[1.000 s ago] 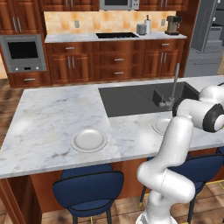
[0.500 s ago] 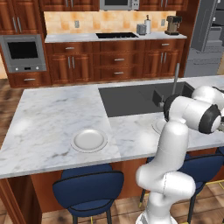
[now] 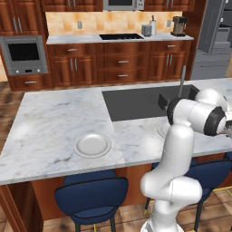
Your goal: Pick the chicken drumstick and lemon from their plates and place them in the bowl. Then put the bowl in the fridge.
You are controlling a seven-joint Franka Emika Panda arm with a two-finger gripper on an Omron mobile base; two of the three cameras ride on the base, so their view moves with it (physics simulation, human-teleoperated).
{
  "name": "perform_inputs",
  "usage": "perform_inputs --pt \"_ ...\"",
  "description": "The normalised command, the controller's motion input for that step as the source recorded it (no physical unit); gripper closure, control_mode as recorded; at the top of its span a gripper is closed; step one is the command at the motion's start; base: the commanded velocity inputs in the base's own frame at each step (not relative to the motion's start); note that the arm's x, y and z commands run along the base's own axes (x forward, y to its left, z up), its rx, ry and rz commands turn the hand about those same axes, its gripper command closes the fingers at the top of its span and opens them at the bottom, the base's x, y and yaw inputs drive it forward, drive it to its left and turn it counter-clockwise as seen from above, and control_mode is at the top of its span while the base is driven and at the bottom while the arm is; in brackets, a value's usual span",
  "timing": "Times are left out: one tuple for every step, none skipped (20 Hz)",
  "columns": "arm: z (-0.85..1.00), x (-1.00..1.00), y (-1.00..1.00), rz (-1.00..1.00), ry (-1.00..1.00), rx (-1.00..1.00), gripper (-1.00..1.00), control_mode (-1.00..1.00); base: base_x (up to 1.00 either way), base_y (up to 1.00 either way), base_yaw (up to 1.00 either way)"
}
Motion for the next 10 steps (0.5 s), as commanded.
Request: perform_inputs --pt "0.03 0.00 -0.26 0.00 0.12 0.17 -1.00 -1.00 0.00 0.00 0.00" --pt "0.00 0.00 -0.30 0.00 0.12 0.21 -1.00 -1.00 0.00 0.00 0.00" --pt "0.00 0.00 -0.23 0.00 0.06 0.22 -1.00 -1.00 0.00 0.00 0.00" --pt "0.00 0.00 -0.18 0.00 0.03 0.22 -1.00 -1.00 0.00 0.00 0.00" --pt "-0.12 0.00 -0.16 0.00 0.00 0.24 -1.00 -1.00 0.00 0.00 0.00" --pt "-0.16 0.00 -0.07 0.00 0.00 0.24 -1.00 -1.00 0.00 0.00 0.00" --pt "-0.13 0.08 0.00 0.00 -0.04 0.27 -1.00 -1.00 0.00 0.00 0.00" --pt "-0.05 0.20 0.00 0.00 -0.10 0.29 -1.00 -1.00 0.00 0.00 0.00" --pt "-0.01 0.25 0.00 0.00 -0.08 0.23 -1.00 -1.00 0.00 0.00 0.00" --pt "0.00 0.31 0.00 0.00 -0.07 0.19 -1.00 -1.00 0.00 0.00 0.00"
